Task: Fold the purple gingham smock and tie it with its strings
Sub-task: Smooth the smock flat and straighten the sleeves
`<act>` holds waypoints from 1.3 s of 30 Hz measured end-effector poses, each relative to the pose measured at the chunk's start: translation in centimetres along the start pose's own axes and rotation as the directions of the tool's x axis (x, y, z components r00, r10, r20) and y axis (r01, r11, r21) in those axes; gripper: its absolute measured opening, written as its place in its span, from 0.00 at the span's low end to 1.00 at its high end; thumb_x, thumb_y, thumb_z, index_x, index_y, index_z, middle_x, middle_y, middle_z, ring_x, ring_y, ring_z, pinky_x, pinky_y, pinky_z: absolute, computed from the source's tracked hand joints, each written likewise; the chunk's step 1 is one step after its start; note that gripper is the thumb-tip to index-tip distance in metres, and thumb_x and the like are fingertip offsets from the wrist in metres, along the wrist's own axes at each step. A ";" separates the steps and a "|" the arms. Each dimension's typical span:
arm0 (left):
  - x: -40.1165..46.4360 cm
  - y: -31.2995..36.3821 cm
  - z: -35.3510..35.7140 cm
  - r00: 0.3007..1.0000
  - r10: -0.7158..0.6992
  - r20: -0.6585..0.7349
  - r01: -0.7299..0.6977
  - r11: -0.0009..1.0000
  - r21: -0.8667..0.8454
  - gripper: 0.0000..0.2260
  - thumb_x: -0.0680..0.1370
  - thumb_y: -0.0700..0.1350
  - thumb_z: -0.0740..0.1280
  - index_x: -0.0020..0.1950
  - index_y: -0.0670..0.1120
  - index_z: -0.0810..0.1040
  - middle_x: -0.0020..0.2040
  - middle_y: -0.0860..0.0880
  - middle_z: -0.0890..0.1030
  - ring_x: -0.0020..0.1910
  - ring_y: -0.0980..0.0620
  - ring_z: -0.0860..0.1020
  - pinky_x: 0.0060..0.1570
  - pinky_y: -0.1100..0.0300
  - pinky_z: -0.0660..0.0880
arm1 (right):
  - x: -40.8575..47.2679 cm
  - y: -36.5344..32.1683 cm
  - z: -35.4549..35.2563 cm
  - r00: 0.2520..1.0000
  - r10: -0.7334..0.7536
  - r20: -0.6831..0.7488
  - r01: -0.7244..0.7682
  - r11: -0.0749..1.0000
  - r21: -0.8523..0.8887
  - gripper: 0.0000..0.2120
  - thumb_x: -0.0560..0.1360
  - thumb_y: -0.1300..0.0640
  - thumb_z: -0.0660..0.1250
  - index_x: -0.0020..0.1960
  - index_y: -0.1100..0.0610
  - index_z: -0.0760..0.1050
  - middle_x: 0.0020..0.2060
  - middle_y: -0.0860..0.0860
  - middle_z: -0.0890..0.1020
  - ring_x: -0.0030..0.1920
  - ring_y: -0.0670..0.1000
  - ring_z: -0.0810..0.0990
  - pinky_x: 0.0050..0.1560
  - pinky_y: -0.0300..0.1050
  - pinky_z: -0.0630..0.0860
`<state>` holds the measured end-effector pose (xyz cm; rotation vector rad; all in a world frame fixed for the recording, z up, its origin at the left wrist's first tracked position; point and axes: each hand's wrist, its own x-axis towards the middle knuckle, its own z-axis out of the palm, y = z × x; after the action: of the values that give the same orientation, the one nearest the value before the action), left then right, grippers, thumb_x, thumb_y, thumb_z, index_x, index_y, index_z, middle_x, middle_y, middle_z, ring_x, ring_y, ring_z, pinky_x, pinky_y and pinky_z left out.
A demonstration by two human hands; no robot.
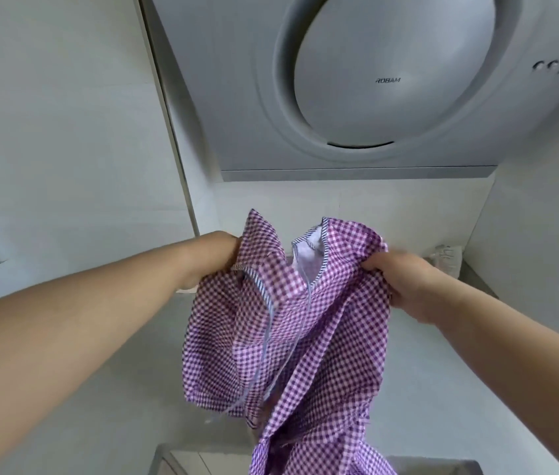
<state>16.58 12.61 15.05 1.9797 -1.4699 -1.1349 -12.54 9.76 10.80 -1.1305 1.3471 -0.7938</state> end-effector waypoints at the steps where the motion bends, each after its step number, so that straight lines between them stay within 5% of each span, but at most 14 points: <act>1: 0.3 -0.8 -0.4 0.999 -0.036 -0.041 0.036 0.999 0.000 0.11 0.84 0.47 0.66 0.57 0.42 0.83 0.51 0.42 0.87 0.49 0.42 0.86 0.53 0.49 0.84 | 0.4 0.8 -1.0 0.999 0.028 -0.023 -0.029 0.999 -0.014 0.09 0.82 0.60 0.64 0.60 0.58 0.78 0.53 0.56 0.86 0.56 0.59 0.84 0.64 0.59 0.78; 8: -0.4 -3.9 0.0 0.967 -0.188 -0.169 0.172 0.980 -0.102 0.24 0.76 0.59 0.73 0.65 0.45 0.81 0.54 0.42 0.87 0.51 0.41 0.87 0.58 0.42 0.83 | 0.5 6.4 -6.9 0.994 0.042 -0.099 -0.057 0.987 -0.152 0.05 0.78 0.68 0.65 0.47 0.64 0.80 0.42 0.61 0.84 0.44 0.58 0.82 0.50 0.54 0.77; 13: -3.1 -2.8 4.8 0.971 -0.014 -0.239 0.086 0.953 0.290 0.23 0.78 0.64 0.68 0.61 0.47 0.79 0.57 0.48 0.83 0.53 0.48 0.82 0.52 0.53 0.79 | 0.6 8.5 -6.0 0.989 -0.107 0.103 0.135 0.932 -0.336 0.08 0.74 0.63 0.64 0.50 0.65 0.79 0.43 0.61 0.86 0.40 0.59 0.83 0.42 0.52 0.72; 15: -4.7 -2.0 7.0 0.982 0.076 -0.171 0.001 0.913 0.409 0.29 0.77 0.65 0.70 0.73 0.52 0.69 0.64 0.49 0.78 0.55 0.51 0.78 0.52 0.56 0.75 | 0.0 8.5 -4.7 0.963 -0.142 0.228 0.218 0.908 -0.357 0.11 0.72 0.61 0.63 0.51 0.67 0.75 0.46 0.68 0.82 0.40 0.61 0.81 0.40 0.56 0.70; 17: -6.3 -1.3 8.9 0.980 0.191 -0.050 -0.139 0.850 0.509 0.37 0.76 0.63 0.74 0.79 0.58 0.59 0.65 0.46 0.78 0.48 0.56 0.76 0.43 0.63 0.71 | -2.4 7.8 -2.9 0.916 -0.180 0.359 0.315 0.876 -0.364 0.07 0.75 0.64 0.61 0.49 0.63 0.78 0.48 0.66 0.84 0.44 0.62 0.85 0.44 0.58 0.76; 20: -8.1 -0.4 11.3 0.943 0.296 0.149 -0.324 0.724 0.609 0.44 0.74 0.54 0.79 0.81 0.65 0.54 0.46 0.54 0.77 0.37 0.58 0.75 0.33 0.66 0.68 | -5.7 6.7 -0.6 0.809 -0.182 0.558 0.412 0.854 -0.319 0.11 0.79 0.64 0.61 0.51 0.57 0.82 0.49 0.57 0.88 0.52 0.60 0.87 0.56 0.61 0.82; 23: -9.1 0.1 12.4 0.906 0.288 0.310 -0.421 0.687 0.592 0.22 0.76 0.46 0.76 0.62 0.64 0.72 0.44 0.55 0.80 0.40 0.56 0.78 0.35 0.64 0.71 | -7.4 6.3 1.3 0.754 -0.168 0.635 0.452 0.834 -0.317 0.11 0.79 0.63 0.62 0.52 0.56 0.83 0.51 0.57 0.88 0.54 0.61 0.86 0.59 0.63 0.82; 27: -9.8 -1.0 11.1 0.924 0.259 0.282 -0.380 0.711 0.592 0.04 0.79 0.47 0.69 0.47 0.54 0.76 0.44 0.54 0.82 0.42 0.54 0.80 0.41 0.59 0.76 | -8.4 6.7 3.1 0.768 -0.209 0.605 0.448 0.850 -0.276 0.10 0.79 0.61 0.63 0.53 0.53 0.81 0.51 0.58 0.87 0.54 0.62 0.85 0.58 0.63 0.82; 30: -10.0 -2.8 9.1 0.958 0.221 0.184 -0.288 0.743 0.604 0.06 0.77 0.46 0.64 0.45 0.44 0.77 0.42 0.48 0.79 0.41 0.48 0.77 0.41 0.50 0.73 | -8.8 7.6 4.5 0.843 -0.263 0.470 0.455 0.814 -0.360 0.08 0.74 0.60 0.64 0.50 0.51 0.78 0.43 0.53 0.86 0.45 0.57 0.85 0.48 0.59 0.80; 34: -10.6 -5.0 6.5 0.977 0.195 0.083 -0.205 0.775 0.598 0.09 0.77 0.47 0.62 0.38 0.45 0.72 0.38 0.48 0.73 0.37 0.49 0.71 0.39 0.52 0.66 | -9.7 10.0 6.6 0.885 -0.164 0.436 0.432 0.640 -0.636 0.09 0.72 0.61 0.66 0.52 0.54 0.77 0.42 0.49 0.82 0.43 0.52 0.79 0.36 0.44 0.71; 39: -11.1 -7.1 4.0 0.989 0.148 0.002 -0.125 0.826 0.550 0.11 0.77 0.49 0.61 0.39 0.44 0.76 0.39 0.47 0.76 0.38 0.49 0.74 0.41 0.52 0.69 | -9.2 14.1 8.4 0.937 -0.046 0.346 0.307 0.581 -0.754 0.06 0.75 0.59 0.63 0.49 0.56 0.77 0.41 0.52 0.81 0.44 0.54 0.80 0.37 0.45 0.72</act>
<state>16.31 25.87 11.48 2.1836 -2.0524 -0.6416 -7.66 24.08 -0.37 -2.0456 1.3644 -0.0708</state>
